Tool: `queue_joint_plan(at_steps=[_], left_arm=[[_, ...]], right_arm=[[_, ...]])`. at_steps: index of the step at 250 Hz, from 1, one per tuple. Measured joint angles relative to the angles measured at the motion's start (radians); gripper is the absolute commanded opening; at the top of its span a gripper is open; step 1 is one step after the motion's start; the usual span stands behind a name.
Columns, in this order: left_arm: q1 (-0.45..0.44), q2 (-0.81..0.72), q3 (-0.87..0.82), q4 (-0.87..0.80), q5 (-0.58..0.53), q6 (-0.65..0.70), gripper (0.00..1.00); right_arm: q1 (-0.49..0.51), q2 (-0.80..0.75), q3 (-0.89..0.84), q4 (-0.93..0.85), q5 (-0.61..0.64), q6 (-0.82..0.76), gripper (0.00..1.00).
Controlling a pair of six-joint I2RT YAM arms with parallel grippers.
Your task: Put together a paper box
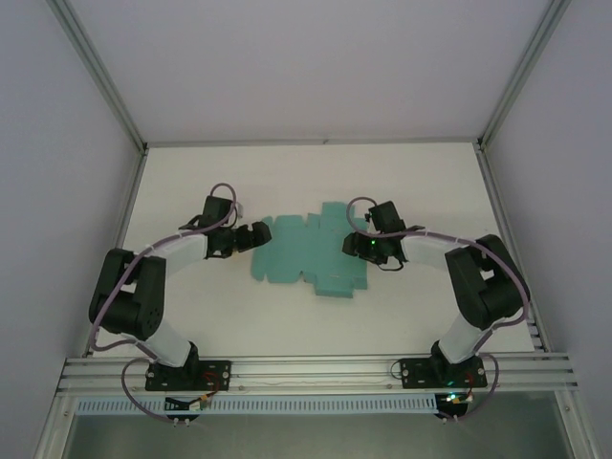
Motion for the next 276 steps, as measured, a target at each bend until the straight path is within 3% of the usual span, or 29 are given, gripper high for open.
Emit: queue_joint_plan(at_steps=[133,178,220,239,276], left_arm=[[-0.016,0.078,0.01,0.12,0.197,-0.054,0.51],[-0.016,0.064,-0.001,0.143,0.196,-0.074,0.3],[-0.016,0.032,-0.005,0.129,0.157,-0.058,0.33],[-0.016,0.031,-0.003,0.103,0.116,-0.046,0.2],[-0.023,0.044,-0.003,0.079,0.084,-0.026,0.13]], right_arm=[[-0.017,0.04,0.022,0.045,0.023,0.026,0.5],[-0.025,0.041,0.01,0.08,0.021,0.026,0.5],[-0.034,0.041,0.0,0.106,0.014,0.026,0.5],[-0.036,0.04,-0.003,0.111,0.013,0.025,0.5],[-0.037,0.04,-0.006,0.117,0.008,0.025,0.5]])
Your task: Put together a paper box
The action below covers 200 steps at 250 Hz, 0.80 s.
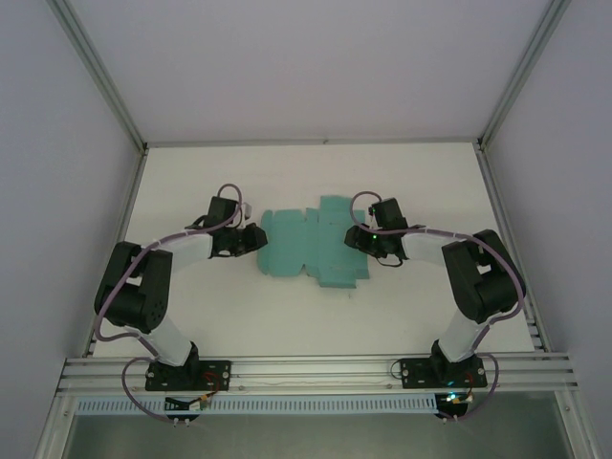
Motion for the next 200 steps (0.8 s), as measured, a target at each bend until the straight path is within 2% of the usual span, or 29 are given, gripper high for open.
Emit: queue_joint_plan(at_steps=[14,25,66,99,132,169,200], left_arm=[[-0.008,0.011,0.0,0.0,-0.007,0.006,0.12],[-0.014,0.022,0.0,0.0,-0.014,0.011,0.0],[-0.02,0.034,0.012,0.003,-0.026,0.027,0.0],[-0.024,0.003,-0.005,0.027,-0.01,0.045,0.0],[-0.03,-0.097,-0.063,0.089,0.022,0.068,0.0],[-0.031,-0.184,-0.149,0.23,0.086,0.092,0.0],[-0.031,-0.219,-0.204,0.296,0.125,0.11,0.0]], right_arm=[[0.0,0.0,-0.003,0.005,-0.003,0.0,0.5],[0.0,-0.001,-0.005,0.009,-0.005,-0.001,0.5],[-0.002,-0.006,-0.007,0.011,-0.011,-0.016,0.55],[-0.009,-0.054,-0.032,-0.003,0.007,-0.05,0.7],[-0.031,-0.166,-0.087,-0.032,0.026,-0.087,0.82],[-0.092,-0.264,-0.153,-0.03,0.025,-0.109,0.83],[-0.132,-0.293,-0.236,0.014,-0.029,-0.113,0.81]])
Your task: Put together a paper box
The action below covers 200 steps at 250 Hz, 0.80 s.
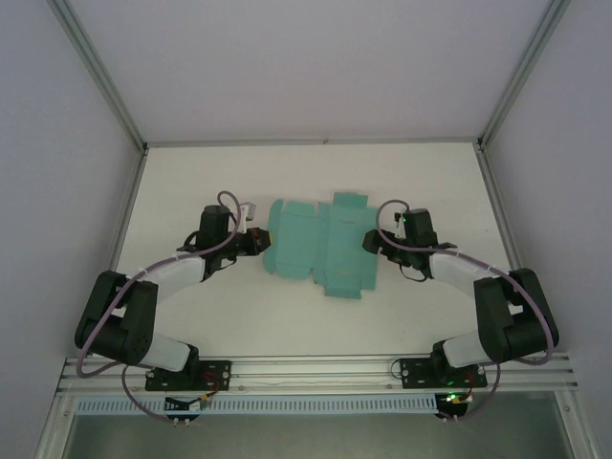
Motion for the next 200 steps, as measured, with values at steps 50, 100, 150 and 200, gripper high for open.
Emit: queue_joint_plan(at_steps=[50,100,150,200], left_arm=[[0.0,-0.002,-0.002,0.048,0.026,0.004,0.0],[0.0,-0.002,-0.006,0.05,0.002,0.003,0.0],[0.0,-0.002,-0.006,0.045,-0.055,-0.005,0.0],[-0.001,-0.008,-0.012,0.044,-0.101,-0.044,0.78]], right_arm=[[-0.003,0.02,-0.068,0.08,-0.1,0.003,0.63],[-0.005,0.058,-0.08,0.166,-0.181,0.008,0.32],[-0.006,0.035,-0.1,0.19,-0.208,-0.006,0.08],[-0.004,-0.06,-0.06,0.067,-0.183,-0.076,0.0]])
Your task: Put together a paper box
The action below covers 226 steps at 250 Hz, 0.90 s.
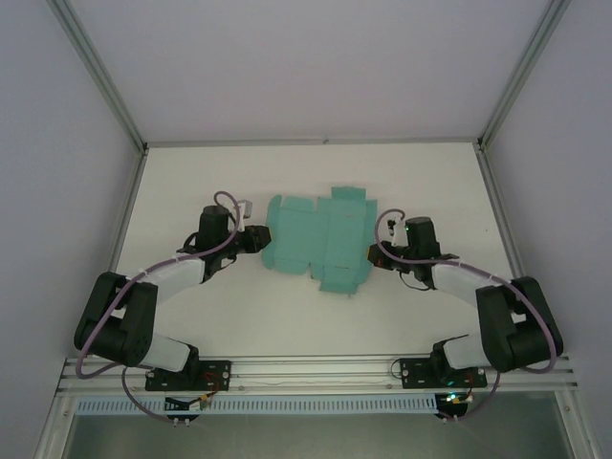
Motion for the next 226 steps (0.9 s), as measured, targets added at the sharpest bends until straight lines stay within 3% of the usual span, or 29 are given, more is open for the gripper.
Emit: queue_joint_plan(at_steps=[8,12,54,106,167,226], left_arm=[[0.0,-0.009,-0.004,-0.005,-0.009,-0.005,0.98],[0.0,-0.014,-0.006,-0.008,-0.014,-0.007,1.0],[0.0,-0.115,0.002,-0.132,-0.094,-0.021,1.0],[0.0,-0.212,0.135,-0.364,-0.182,-0.035,1.0],[-0.014,-0.195,0.262,-0.412,-0.032,-0.14,1.0],[-0.073,-0.041,0.4,-0.38,0.041,-0.219,1.0]], right_arm=[[0.0,-0.009,0.017,-0.028,0.005,-0.01,0.0],[0.0,-0.013,0.027,-0.04,0.006,-0.015,0.0],[0.024,-0.018,0.196,-0.239,0.042,-0.128,0.03],[0.116,0.061,0.532,-0.51,0.269,-0.431,0.04],[0.214,0.237,0.758,-0.629,0.502,-0.742,0.05],[0.33,0.377,0.825,-0.611,0.589,-0.86,0.05]])
